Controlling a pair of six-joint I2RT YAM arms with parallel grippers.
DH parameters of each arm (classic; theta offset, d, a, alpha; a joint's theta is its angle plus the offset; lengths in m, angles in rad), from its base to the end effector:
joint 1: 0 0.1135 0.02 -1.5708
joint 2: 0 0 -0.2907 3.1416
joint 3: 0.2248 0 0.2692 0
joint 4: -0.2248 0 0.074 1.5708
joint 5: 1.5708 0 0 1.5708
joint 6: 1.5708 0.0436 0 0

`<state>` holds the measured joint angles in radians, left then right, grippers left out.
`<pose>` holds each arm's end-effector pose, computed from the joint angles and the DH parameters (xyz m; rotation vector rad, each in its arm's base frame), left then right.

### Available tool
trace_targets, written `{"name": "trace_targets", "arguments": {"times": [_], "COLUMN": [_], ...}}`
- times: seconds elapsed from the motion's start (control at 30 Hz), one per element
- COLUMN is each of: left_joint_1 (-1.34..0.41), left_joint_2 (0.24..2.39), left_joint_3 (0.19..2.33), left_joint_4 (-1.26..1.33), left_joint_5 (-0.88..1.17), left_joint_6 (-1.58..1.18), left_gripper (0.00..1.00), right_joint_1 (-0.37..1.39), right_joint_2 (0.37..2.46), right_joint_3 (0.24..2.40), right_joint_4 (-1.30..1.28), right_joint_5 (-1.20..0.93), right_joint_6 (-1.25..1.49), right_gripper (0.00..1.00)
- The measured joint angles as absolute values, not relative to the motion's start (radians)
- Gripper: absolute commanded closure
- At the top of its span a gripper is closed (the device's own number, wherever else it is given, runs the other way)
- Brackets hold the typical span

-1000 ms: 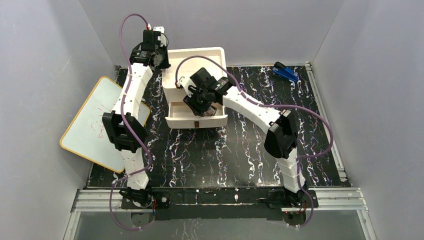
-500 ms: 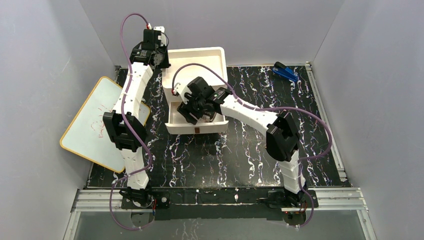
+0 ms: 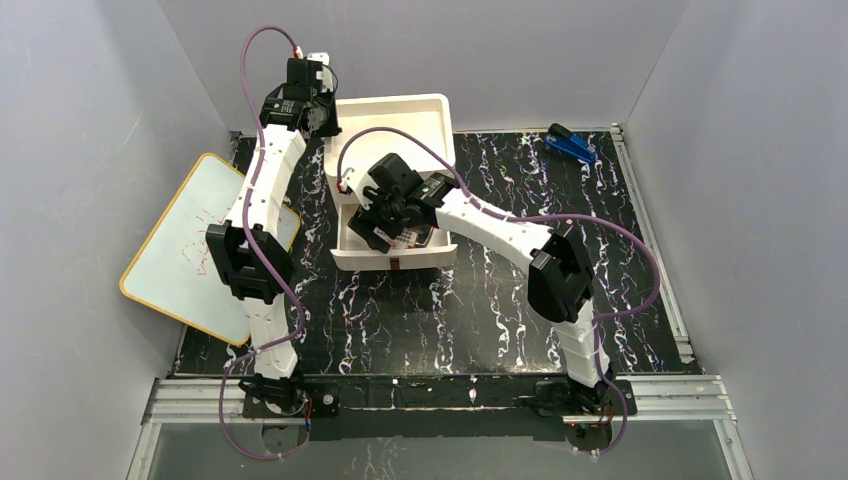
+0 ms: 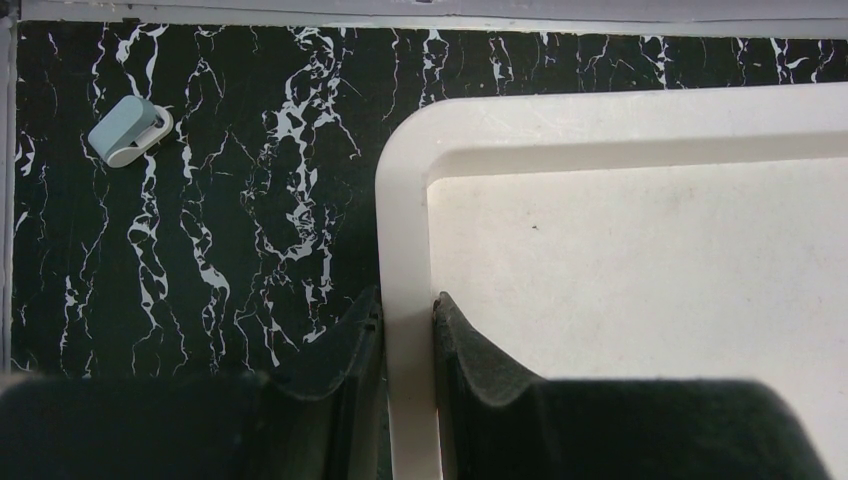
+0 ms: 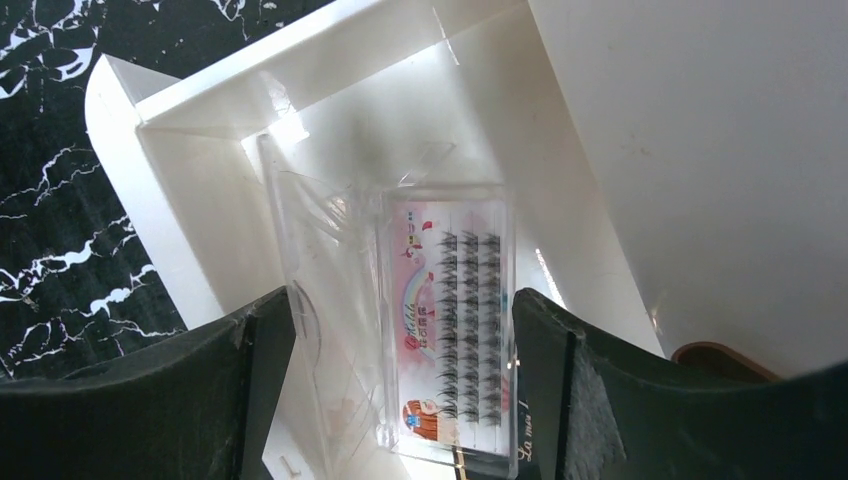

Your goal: Organize the makeup

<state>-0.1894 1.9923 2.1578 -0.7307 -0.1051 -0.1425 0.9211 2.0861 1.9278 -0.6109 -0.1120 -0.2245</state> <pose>0.4791 -0.0872 0.4183 -0.0117 2.1336 -0.0831 0.3084 0.4139 0.3027 -1.3391 1.9719 0.4702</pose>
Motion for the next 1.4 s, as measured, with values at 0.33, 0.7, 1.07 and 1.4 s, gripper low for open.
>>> {"name": "trace_targets", "arguments": {"times": [0.33,0.7,1.07,1.4], "left_joint_1": [-0.190,-0.190,-0.190,-0.191], "left_joint_2": [1.993,1.993,1.993,1.996], "left_joint_3": [2.158,2.158,2.158,2.160], "left_joint_4": [-0.731,-0.732,-0.733,-0.733], "left_joint_5": [-0.105,-0.105,-0.105,-0.107], "left_joint_6": [-0.143,-0.142,-0.143,-0.149], "left_gripper": [1.00,1.00,1.00,1.00], "right_joint_1": [0.934,0.919,0.913,1.030], "right_joint_2": [2.084,1.953,1.747,1.517], "right_joint_3": [1.949,1.842,1.747,1.528], "right_joint_4": [-0.638,-0.547,-0.389,-0.340], "right_joint_5": [-0.043,0.163,0.312,0.329], "right_joint_6": [-0.242,-0.225,-0.216,-0.100], "right_gripper": [0.09,0.08,0.07,0.08]}}
